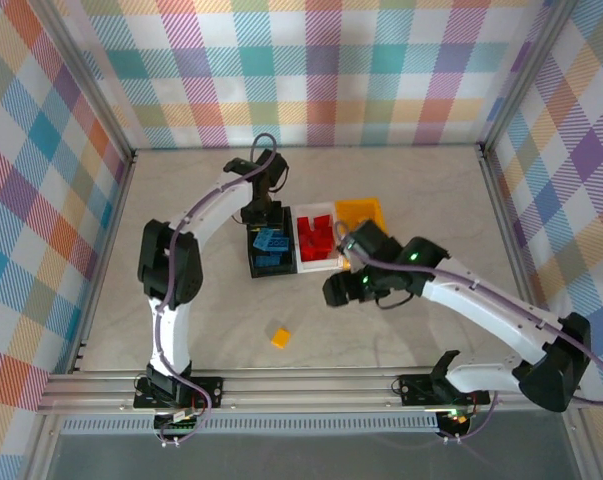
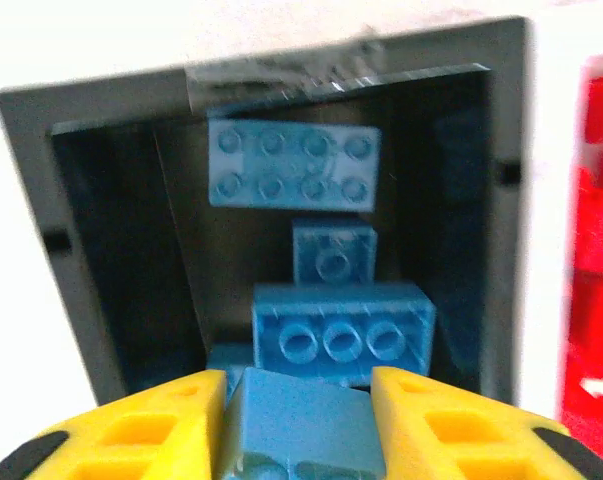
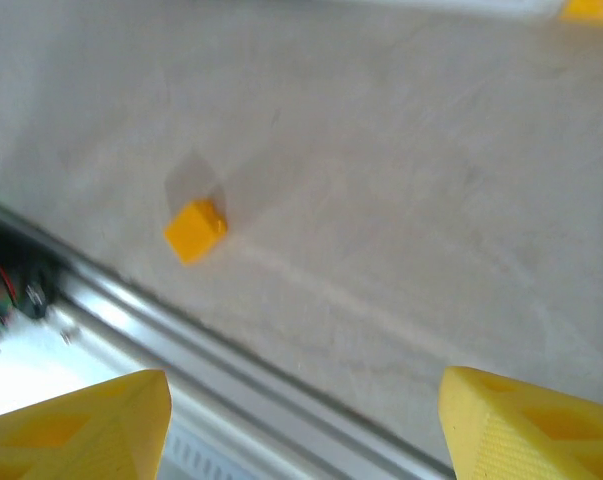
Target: Sort the legos into containers by color
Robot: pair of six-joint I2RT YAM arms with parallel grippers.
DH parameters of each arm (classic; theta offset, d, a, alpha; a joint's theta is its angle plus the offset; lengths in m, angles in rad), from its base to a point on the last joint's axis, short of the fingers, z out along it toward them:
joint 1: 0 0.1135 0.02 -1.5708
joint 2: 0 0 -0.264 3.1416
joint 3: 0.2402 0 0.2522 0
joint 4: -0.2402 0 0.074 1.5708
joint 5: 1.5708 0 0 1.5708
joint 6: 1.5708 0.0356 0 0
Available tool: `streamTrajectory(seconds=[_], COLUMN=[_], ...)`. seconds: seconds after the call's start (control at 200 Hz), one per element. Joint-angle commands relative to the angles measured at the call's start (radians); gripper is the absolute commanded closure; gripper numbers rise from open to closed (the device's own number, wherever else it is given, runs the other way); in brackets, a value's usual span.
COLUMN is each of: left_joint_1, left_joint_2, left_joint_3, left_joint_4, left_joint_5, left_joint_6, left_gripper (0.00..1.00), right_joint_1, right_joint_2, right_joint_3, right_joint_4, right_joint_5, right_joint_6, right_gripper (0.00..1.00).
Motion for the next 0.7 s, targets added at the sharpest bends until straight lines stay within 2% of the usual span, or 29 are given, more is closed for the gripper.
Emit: streamTrajectory(seconds=[0.0, 0.115, 0.22, 0.47, 0.695], left_joint_1=[0.019, 0.039, 0.046, 0.074, 0.138], left_joint_2=[0.044, 0.061, 0.029, -0.196, -0.410], left_joint_3=[0.079, 0.114, 0.114, 0.053, -0.165], left_joint_4=[-0.035, -0.049, -0.059, -0.135, -0.140], left_joint_5=[0.016, 0.038, 0.063, 0.081, 0.081], left_joint_6=[0.041, 0.038, 0.032, 0.030, 0.037], left_gripper=[0.56, 0.40, 0.30, 0.23, 0.21], right_joint_1=[0.103, 0.195, 0.260, 0.297, 0.296], right_joint_2=[0.061, 0.185, 0.334, 0.647, 0.769], right_joint_3=[-0.038, -0.034, 0.028, 0.247, 0.325], right_joint_4=[0.019, 0.091, 0.146, 0.191, 0.189], right_joint_5=[0.004, -0.009, -0.015, -0.073, -0.080], right_joint_6=[0.004, -0.023, -0.078, -0.199, -0.207], right_gripper=[0.28, 0.27, 0.25, 0.23, 0.21])
